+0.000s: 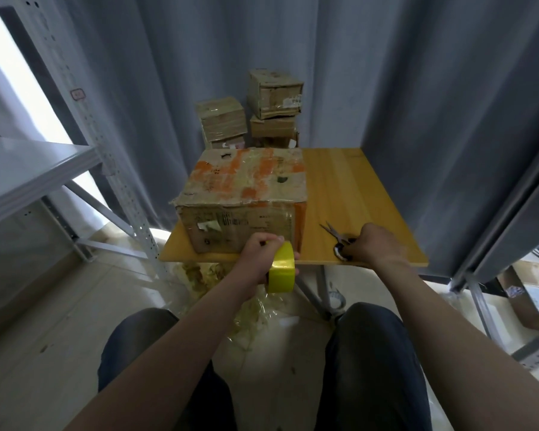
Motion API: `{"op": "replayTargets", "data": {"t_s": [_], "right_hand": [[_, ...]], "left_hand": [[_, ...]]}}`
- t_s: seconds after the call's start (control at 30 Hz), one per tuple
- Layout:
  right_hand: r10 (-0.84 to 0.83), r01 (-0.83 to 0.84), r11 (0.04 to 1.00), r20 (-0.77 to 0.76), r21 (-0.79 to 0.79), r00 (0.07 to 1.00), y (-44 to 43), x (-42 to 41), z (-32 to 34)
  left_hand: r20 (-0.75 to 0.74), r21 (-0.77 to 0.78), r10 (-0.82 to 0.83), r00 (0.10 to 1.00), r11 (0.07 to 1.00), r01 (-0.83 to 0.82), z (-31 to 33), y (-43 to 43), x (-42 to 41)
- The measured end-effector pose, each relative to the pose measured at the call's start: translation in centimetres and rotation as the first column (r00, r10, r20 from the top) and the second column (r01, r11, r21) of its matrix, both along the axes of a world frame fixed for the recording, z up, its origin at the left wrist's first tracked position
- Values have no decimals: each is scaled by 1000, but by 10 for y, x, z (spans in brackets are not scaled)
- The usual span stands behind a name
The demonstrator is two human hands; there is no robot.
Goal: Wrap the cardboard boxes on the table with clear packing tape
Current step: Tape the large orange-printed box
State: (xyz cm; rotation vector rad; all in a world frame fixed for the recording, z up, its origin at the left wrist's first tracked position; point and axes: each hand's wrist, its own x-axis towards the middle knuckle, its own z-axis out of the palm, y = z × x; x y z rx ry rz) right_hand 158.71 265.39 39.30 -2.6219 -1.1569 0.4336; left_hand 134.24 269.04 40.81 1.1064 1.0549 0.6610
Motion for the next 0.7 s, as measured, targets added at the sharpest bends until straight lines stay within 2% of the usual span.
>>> {"op": "replayTargets", "data": {"t_s": [0.03,0.07,0.1,0.13,0.17,0.23,0.27,0.3,0.33,0.37,0.4,0.47,0.5,0.7], "right_hand": [[-34,44,996,-143,72,989,-2,2,3],[-42,109,980,-364,165,931,-5,4,7],[-5,197,948,-607,251,795,-10,4,13],[99,247,915,-769,320,631,-14,4,19],[245,227,890,-835,395,493,-19,4,24],[475,51,859,-831,509,289,-27,4,32],[514,-67,856,-828,513,222,-30,5,35],[504,-193,861,-841,471,195,-32,6,40],[472,-316,862,-856,397,213,-34,8,45],[435,-419,858,-855,299,281,-35,9,51],[411,-491,849,-825,193,387,-36,9,56],[405,-534,845,-691,33,598,-35,9,64],[409,-530,848,-638,1,652,-33,7,68],[479,-552,832,-564,50,672,0,-22,79]], "left_hand": [[-4,9,-12,1000,1000,12,1,0,-1],[-7,20,-22,1000,1000,22,2,-1,-2],[-10,30,-26,1000,999,26,3,-2,-2],[-9,36,-26,1000,999,27,3,-2,-3],[-10,41,-28,1000,999,29,4,-3,-4],[-7,49,-31,999,998,31,5,-4,-5],[-4,52,-31,1000,998,31,5,-4,-6],[1,55,-30,1000,998,29,5,-5,-6],[3,59,-26,1000,998,26,5,-4,-6],[-1,63,-22,1000,998,22,4,-3,-7],[-6,67,-18,1000,998,18,4,-2,-7],[-12,72,-15,1000,997,16,2,0,-8],[-10,71,-16,1000,997,16,1,0,-8],[0,50,-23,1000,998,23,2,1,-7]]}}
